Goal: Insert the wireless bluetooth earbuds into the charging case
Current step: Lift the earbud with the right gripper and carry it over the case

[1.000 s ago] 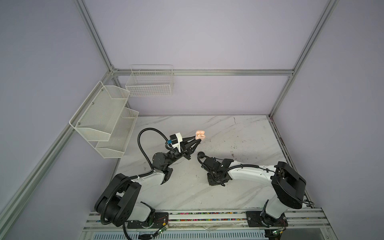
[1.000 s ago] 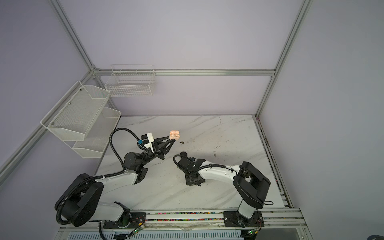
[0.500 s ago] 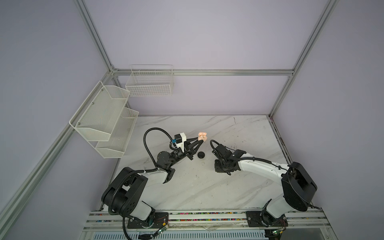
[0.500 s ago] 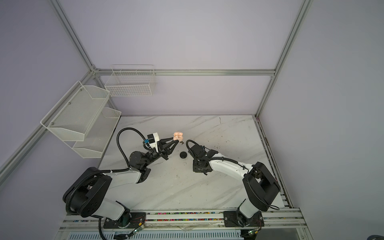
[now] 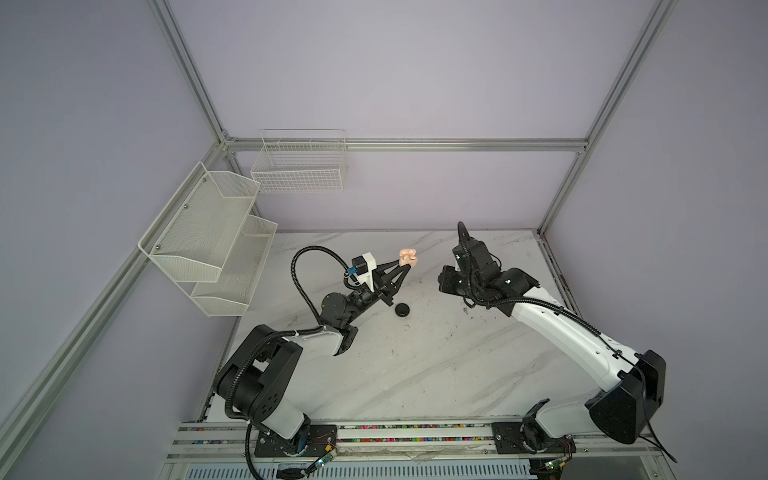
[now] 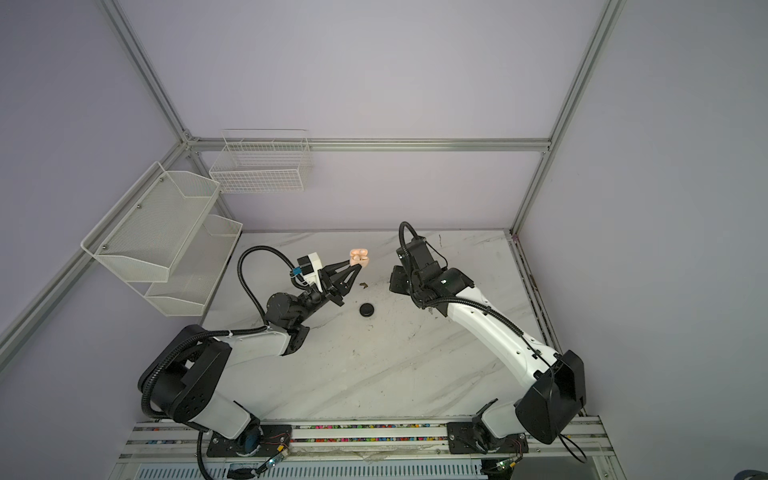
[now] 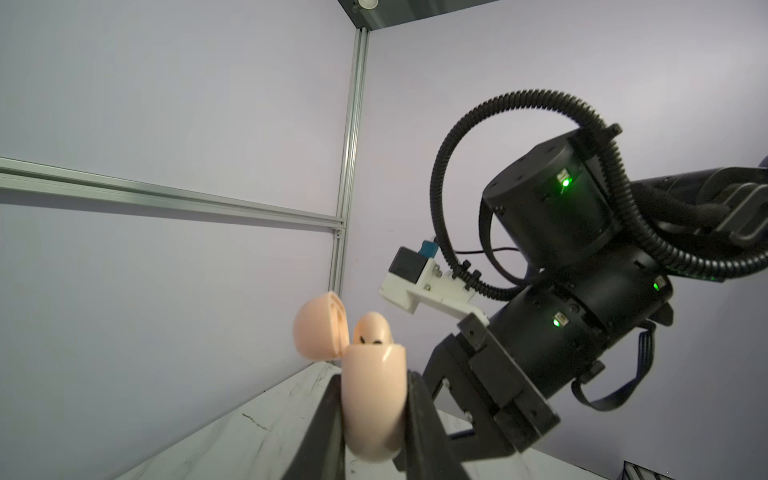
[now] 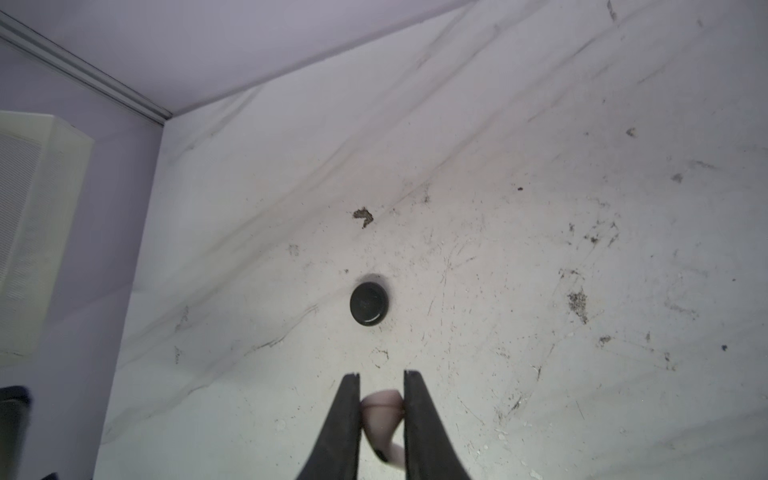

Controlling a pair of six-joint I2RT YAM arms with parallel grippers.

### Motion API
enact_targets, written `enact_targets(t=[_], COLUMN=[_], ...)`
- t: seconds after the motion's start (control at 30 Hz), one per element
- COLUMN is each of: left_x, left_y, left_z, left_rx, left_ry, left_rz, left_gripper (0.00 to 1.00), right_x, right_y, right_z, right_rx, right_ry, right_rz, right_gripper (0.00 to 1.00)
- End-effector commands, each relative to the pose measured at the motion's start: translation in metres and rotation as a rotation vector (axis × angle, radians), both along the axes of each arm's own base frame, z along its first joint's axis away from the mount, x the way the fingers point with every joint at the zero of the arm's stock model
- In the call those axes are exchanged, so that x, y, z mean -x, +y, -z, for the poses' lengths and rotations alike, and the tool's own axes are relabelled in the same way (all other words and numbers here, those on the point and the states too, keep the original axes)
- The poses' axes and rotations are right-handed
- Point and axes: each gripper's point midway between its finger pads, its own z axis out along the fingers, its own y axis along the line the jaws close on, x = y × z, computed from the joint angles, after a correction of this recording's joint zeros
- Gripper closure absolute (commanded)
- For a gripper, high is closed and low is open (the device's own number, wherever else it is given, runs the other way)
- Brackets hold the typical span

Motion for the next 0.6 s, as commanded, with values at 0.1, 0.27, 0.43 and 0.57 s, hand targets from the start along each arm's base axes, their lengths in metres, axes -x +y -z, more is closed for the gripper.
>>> enact_targets(t=[0.1, 0.27, 0.43, 0.57], left_x=[0.0, -0.004, -0.004, -0.004], left_y=[0.0, -0.002, -0.007, -0.011], left_z=[-0.058, -0.07, -0.081, -0.088], left_rx=[0.1, 0.127, 0.144, 0.152], left_ry=[-0.148, -0.166, -0.192, -0.212], left_rz=[-0.016, -0.028, -0.028, -0.019], left_gripper=[1.0, 1.0, 1.0, 1.0], right_x=[-0.013, -0.017, -0.018, -0.018], right_y=[0.004, 0.017, 0.023, 0.023], right_z=[-0.088, -0.14, -0.172, -0.189], right_rx=[-0.106, -0.217, -0.313, -0.376], right_ry=[-0.174, -0.264, -0.31, -0.349], right_rz=[-0.005, -0.04, -0.037, -0.026], right_gripper=[0.83, 0.83, 0.83, 0.84])
